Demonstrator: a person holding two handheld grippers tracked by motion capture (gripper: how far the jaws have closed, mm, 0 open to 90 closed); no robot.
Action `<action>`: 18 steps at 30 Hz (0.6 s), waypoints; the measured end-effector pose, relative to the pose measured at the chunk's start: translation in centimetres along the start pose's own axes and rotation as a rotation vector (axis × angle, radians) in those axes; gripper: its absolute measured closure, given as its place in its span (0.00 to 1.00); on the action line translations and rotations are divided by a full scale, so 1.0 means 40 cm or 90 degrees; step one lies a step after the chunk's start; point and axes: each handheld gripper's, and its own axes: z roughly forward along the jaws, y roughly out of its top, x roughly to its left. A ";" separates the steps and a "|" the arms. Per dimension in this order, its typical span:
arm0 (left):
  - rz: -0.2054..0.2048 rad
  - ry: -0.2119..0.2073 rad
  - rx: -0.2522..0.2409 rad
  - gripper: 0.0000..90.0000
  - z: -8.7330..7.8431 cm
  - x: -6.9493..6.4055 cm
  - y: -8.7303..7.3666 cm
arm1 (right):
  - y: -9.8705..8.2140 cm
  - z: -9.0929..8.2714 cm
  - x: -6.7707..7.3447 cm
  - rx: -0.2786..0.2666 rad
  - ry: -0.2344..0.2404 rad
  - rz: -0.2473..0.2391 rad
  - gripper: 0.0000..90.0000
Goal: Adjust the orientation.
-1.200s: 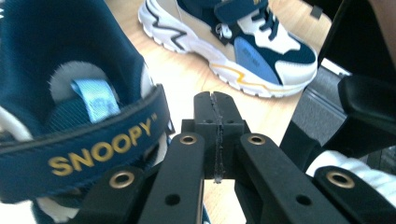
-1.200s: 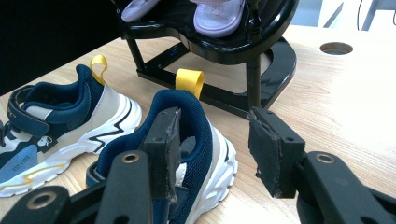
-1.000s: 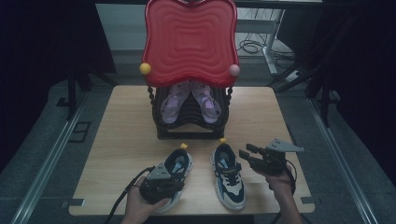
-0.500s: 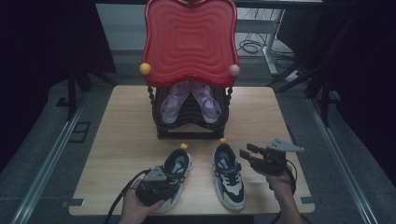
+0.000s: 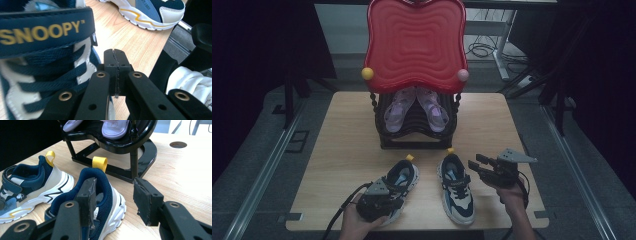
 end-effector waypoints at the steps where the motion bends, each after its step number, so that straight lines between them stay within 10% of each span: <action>1: -0.001 -0.001 0.001 1.00 0.002 0.001 0.000 | 0.000 -0.001 0.000 0.000 0.001 -0.001 0.59; 18: -0.060 0.045 -0.018 1.00 -0.070 0.080 -0.049 | 0.001 -0.004 -0.002 -0.006 0.001 0.002 0.59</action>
